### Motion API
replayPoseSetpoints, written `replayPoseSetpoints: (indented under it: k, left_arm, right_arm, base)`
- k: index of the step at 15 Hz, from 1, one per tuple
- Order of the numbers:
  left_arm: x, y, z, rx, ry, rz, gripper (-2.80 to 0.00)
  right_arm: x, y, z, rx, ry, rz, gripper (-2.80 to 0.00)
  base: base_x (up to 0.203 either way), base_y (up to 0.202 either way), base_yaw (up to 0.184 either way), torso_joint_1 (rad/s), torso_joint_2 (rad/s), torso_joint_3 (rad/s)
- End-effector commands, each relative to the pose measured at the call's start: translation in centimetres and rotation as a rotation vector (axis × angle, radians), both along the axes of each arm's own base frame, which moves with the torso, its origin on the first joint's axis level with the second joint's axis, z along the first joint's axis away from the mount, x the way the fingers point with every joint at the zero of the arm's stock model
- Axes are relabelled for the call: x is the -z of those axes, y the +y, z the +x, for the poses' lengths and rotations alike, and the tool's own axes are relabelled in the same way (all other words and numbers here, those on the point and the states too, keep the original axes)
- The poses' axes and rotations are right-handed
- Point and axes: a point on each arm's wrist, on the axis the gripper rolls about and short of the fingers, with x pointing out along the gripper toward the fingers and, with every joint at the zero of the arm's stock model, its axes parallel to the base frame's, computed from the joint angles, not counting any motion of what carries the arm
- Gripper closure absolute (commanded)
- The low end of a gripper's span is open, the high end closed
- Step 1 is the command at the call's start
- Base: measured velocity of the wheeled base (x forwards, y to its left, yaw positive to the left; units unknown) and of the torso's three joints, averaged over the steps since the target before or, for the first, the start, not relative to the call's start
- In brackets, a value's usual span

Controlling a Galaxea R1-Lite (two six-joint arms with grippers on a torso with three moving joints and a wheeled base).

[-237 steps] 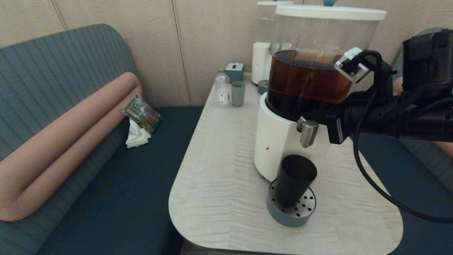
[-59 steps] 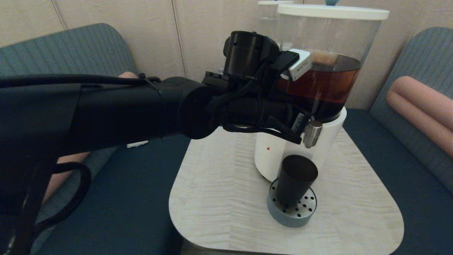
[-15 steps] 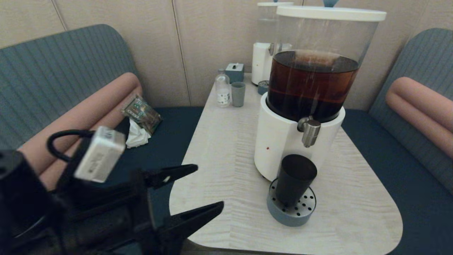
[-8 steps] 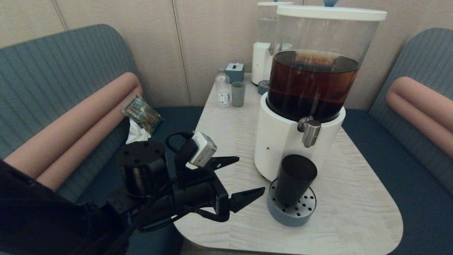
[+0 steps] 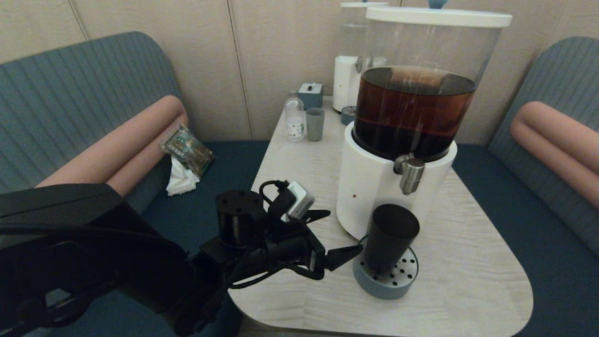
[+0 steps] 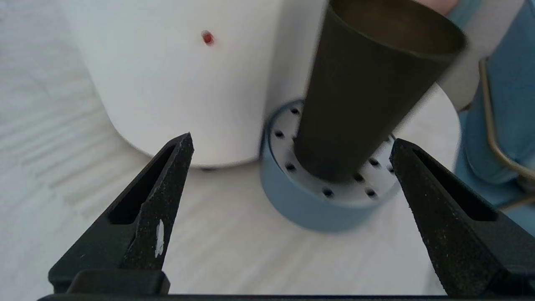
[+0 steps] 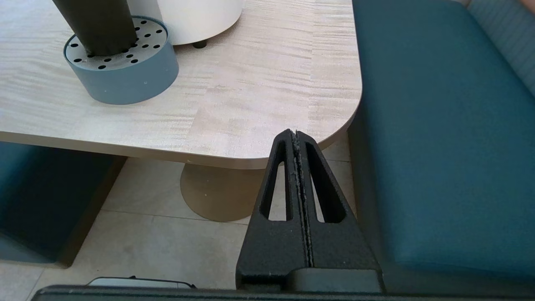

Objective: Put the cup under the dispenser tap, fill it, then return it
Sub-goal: Place the cup next to the water dispenser

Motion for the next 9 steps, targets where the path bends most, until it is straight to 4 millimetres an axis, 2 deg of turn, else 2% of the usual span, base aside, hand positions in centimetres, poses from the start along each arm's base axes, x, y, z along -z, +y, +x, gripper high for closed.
replayPoseSetpoints:
  k: [1, 9]
  left_arm:
    - [0.6, -0.9, 1.1, 0.004, -0.005, -0.006, -2.8]
    - [1.6, -2.6, 2.8, 0.015, -0.011, -0.01, -2.8]
  right_arm:
    - [0.0, 0.0, 0.0, -0.001, 0.002, 0.0, 0.0]
    - [0.0, 0.0, 0.0, 0.0, 0.002, 0.0, 0.0]
  base:
    - [0.0, 0.0, 0.0, 0.0, 0.0, 0.0]
    - [0.0, 0.0, 0.0, 0.0, 0.0, 0.0]
